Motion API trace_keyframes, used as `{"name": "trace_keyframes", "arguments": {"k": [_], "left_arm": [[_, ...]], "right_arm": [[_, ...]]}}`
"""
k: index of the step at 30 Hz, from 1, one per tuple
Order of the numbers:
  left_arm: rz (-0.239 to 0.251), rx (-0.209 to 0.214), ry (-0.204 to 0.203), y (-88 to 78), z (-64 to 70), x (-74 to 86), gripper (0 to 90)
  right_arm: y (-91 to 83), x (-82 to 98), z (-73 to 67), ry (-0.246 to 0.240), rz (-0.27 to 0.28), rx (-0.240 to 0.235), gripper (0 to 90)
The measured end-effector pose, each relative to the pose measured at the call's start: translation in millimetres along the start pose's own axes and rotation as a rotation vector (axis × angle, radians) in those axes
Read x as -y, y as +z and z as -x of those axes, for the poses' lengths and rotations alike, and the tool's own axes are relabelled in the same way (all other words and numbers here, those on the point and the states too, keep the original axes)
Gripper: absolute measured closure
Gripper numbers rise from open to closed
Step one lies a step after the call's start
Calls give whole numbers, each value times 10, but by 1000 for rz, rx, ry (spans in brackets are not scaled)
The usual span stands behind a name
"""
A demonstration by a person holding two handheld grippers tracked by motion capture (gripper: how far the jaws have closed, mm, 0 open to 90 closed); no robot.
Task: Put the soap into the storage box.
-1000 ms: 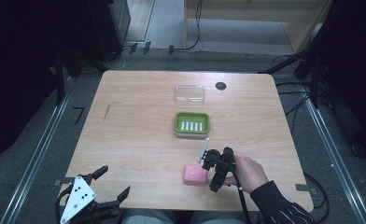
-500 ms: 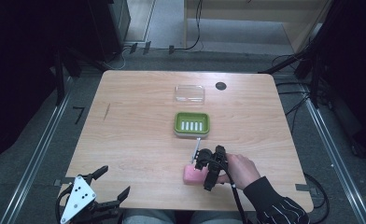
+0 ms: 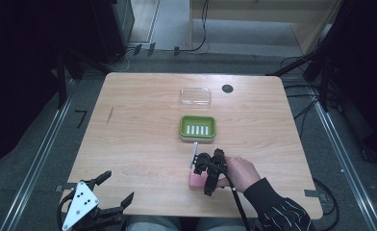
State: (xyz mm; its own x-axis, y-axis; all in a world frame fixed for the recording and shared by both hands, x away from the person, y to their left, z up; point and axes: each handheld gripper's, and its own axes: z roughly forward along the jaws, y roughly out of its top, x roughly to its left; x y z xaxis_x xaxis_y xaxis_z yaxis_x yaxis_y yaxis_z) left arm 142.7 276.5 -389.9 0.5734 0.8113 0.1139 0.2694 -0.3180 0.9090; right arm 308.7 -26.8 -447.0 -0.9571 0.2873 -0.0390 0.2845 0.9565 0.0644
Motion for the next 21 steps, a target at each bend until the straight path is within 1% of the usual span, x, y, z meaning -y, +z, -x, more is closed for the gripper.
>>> {"name": "trace_keyframes", "arguments": {"k": [1, 2, 6, 8, 11, 15, 20, 21], "left_arm": [[0, 0, -2, -1, -1, 0, 140], [0, 0, -2, -1, -1, 0, 139], [-1, 0, 0, -1, -1, 0, 140], [0, 0, 0, -2, -1, 0, 139], [0, 1, 0, -2, -1, 0, 139], [0, 1, 1, -2, 0, 0, 140], [0, 1, 1, -4, -3, 1, 139], [-1, 1, 2, -4, -3, 1, 139]], "right_arm": [[9, -28, -7, -7, -2, 0, 54], [13, -41, -15, -1, -5, -4, 54], [26, -82, -14, -22, -10, -5, 54], [27, -101, -19, -23, -11, -4, 54], [32, -117, -23, -29, -14, -10, 54], [43, -154, -20, -44, -15, -7, 54], [54, -178, -17, -49, -24, -8, 54], [63, -185, -14, -59, -26, -15, 54]]}}
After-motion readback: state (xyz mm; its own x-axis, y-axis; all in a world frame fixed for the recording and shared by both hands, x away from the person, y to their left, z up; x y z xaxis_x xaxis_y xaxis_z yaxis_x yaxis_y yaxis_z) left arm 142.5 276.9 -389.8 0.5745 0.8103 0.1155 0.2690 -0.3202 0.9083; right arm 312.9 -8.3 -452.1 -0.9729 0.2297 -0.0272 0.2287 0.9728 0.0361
